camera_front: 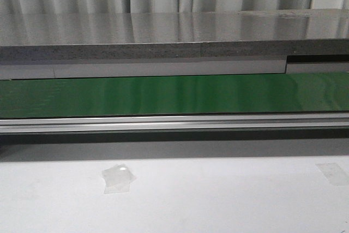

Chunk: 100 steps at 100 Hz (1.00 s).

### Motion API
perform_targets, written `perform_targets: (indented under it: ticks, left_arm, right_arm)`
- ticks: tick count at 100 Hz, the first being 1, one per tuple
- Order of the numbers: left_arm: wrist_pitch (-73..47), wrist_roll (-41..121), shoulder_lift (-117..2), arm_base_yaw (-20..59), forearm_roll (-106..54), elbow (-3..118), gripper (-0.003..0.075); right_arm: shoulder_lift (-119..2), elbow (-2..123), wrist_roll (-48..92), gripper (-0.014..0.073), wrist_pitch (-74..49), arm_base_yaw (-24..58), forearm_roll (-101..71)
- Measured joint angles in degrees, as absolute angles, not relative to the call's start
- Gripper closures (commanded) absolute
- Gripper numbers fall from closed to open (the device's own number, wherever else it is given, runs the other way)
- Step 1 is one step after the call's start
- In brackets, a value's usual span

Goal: Move button from left to right

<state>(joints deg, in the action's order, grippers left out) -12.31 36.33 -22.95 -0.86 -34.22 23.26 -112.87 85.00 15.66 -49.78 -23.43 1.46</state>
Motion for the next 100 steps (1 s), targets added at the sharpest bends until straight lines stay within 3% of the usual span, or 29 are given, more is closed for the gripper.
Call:
perform_targets:
  ticks: [68,100]
  left_arm:
    - [-12.3,36.3,-22.9,-0.9,-34.2,23.3,0.074]
    - [-12.3,36.3,-22.9,-0.9,-34.2,23.3,0.074]
  right_arm:
    - [-105.9,89.4,14.1,0.0125,-49.9,-22.8,-0.6]
    - [-96.0,88.9,14.1,0.0127,-44.5,-15.2,-5.7]
